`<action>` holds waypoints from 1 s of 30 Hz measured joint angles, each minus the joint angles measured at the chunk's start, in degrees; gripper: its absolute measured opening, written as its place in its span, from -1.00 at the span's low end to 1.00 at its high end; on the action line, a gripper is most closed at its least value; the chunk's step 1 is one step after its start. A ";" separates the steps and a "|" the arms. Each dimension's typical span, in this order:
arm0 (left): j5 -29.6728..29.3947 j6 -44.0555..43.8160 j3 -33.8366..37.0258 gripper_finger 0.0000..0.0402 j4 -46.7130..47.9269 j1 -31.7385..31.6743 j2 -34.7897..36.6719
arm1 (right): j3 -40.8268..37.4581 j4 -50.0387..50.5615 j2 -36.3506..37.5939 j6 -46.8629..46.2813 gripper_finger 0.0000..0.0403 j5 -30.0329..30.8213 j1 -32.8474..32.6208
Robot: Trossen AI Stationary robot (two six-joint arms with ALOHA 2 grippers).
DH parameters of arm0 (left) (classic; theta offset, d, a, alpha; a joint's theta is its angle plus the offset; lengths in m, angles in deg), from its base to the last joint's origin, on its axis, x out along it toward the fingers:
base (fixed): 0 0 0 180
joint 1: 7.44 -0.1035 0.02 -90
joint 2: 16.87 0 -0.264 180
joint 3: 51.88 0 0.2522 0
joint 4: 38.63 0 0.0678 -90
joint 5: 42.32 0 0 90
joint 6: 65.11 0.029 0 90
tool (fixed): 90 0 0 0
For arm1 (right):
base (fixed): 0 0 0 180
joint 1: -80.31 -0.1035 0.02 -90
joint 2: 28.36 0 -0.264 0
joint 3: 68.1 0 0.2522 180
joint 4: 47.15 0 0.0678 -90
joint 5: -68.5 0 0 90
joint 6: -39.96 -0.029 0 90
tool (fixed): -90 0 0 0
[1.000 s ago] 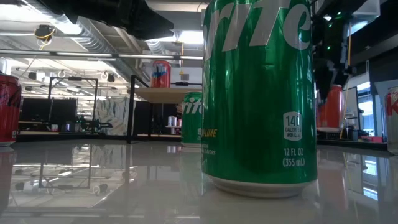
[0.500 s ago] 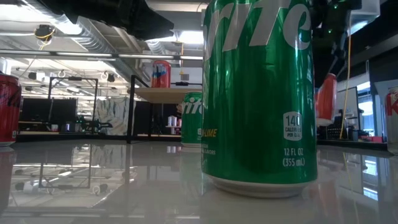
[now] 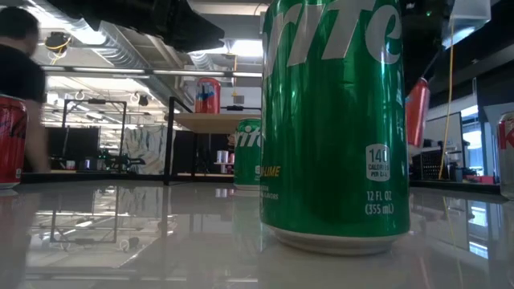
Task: Place canned beverage on shelf
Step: Put the red soda can aligned with the other red soda can on the shelf
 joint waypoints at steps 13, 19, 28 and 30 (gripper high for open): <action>0.00 -0.09 0.00 0.63 0.03 0.00 -0.02 | 0.04 -13.75 -12.86 16.08 0.45 3.86 -9.49; 0.05 0.00 0.00 0.63 0.05 0.00 -0.02 | 2.83 -14.97 -20.17 28.56 0.46 -0.05 -9.55; 0.68 0.00 -0.02 0.63 0.42 0.04 -0.02 | 8.74 -15.33 -23.92 40.97 0.47 2.62 -12.76; 0.68 0.00 -0.02 0.63 0.43 0.04 -0.02 | 8.74 -16.24 -24.60 41.75 0.47 2.49 -13.87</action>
